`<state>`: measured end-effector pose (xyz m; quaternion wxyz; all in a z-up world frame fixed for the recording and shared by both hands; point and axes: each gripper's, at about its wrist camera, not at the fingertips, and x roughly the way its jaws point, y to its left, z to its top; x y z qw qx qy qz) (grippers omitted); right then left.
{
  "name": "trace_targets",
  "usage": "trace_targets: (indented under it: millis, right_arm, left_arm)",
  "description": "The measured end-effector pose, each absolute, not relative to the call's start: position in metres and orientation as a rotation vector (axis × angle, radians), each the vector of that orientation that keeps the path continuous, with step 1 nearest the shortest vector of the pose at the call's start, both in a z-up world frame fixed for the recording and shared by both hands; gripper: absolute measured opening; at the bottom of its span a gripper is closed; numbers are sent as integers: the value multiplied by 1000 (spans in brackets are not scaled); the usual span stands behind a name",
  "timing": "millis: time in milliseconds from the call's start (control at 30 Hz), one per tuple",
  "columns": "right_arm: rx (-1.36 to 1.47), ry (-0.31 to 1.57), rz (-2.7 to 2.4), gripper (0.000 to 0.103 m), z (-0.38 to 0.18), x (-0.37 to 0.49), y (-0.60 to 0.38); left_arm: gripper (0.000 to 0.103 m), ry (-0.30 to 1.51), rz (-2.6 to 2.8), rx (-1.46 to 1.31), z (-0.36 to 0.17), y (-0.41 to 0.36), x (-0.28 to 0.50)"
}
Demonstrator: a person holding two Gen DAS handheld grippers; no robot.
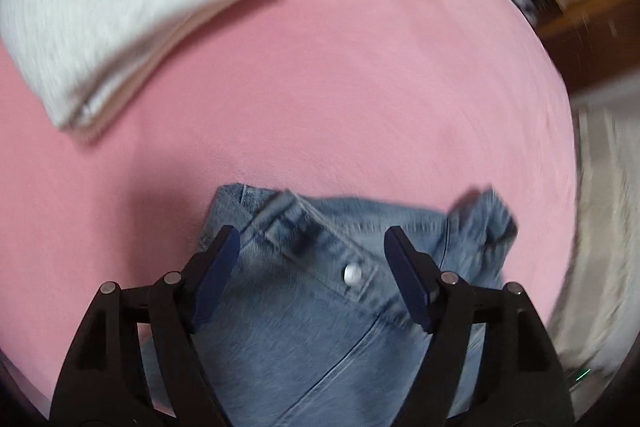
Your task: Fold large clothes
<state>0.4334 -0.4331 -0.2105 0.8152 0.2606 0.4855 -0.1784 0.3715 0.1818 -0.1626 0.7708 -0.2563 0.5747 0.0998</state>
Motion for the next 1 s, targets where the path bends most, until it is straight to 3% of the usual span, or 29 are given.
trace_targets:
  millis: [67,133,300,400,467,533,633,733,933,1000]
  right_arm:
    - [495,1028,-308,80,-196,425,-426]
    - [389,1049,-231,83,-190,421,-417]
    - [218,1150,-144,80,-204,396,-390]
    - [271,1144,-55,64,-208,364,-368]
    - [327,1141,12,49,-215,341,-349]
    - [447,1128,112,35,-227,313,-325]
    - [536,1135,230,16,-244,279,-284]
    - [496,1146,313,11,-252,256,-251]
    - [351,1235,389,10,-276,238,-206]
    - [273,1245,360,2,-280,236,-209]
  left_arm:
    - [72,1263,192,-430,-158,162,363]
    - [72,1308,161,-282,-161,139,350]
    - [72,1317,48,-143,-171,89,310]
    - [70,1281,-26,-164,-172,63,277]
    - [48,1222,-64,-230,-174,43,255]
    - [33,1202,-147,-282,-176,24,235]
    - [24,1183,-216,-230,-179,-5,210]
    - [10,1294,-235,-202,-198,-21,201]
    - [8,1392,-151,-179,-225,-21,185]
    - [7,1389,-128,-189,-227,-16,185]
